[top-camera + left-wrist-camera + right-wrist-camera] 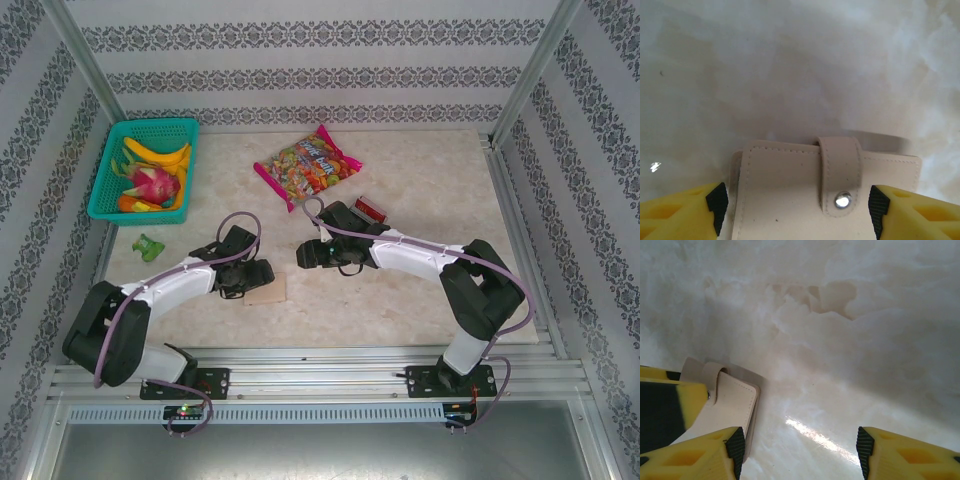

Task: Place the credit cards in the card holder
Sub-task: Rotate the card holder at the bottom-center of the table.

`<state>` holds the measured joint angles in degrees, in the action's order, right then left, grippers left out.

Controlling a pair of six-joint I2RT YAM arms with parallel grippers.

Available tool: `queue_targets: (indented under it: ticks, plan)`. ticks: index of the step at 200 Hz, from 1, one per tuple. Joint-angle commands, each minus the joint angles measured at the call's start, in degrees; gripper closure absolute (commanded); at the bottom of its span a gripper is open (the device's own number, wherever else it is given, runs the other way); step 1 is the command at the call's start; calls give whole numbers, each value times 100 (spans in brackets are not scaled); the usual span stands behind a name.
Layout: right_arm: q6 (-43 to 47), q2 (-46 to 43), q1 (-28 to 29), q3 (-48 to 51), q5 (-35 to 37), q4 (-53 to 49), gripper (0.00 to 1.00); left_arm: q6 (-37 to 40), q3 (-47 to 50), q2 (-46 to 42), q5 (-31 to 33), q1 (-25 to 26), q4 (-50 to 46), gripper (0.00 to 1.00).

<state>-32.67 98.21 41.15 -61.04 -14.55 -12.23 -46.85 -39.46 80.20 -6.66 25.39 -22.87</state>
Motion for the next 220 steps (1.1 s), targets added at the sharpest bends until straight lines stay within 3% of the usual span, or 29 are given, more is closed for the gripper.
queue_targets:
  ticks: [1,55,92,131,149,189,220]
  plan:
    - [26,0,47,7,-64,58,37,-144,-112,113,3,-19,197,23]
    - [13,-251,5,387,118,68,38,227,-181,395,-1059,97,1225,37]
    - [46,-550,-182,797,55,118,45,784,-742,780,-1545,304,1354,44]
    - [56,-708,-295,1096,-228,206,52,894,-1310,1608,-2163,394,1608,53]
    - [-35,-690,-290,1204,-589,434,58,750,-1258,1396,-1831,437,1601,55]
    - [-59,-337,-77,985,-1032,736,64,-43,-428,-275,46,419,676,47]
    - [-34,147,-9,610,-1182,713,70,-589,230,-1031,-146,414,428,43]
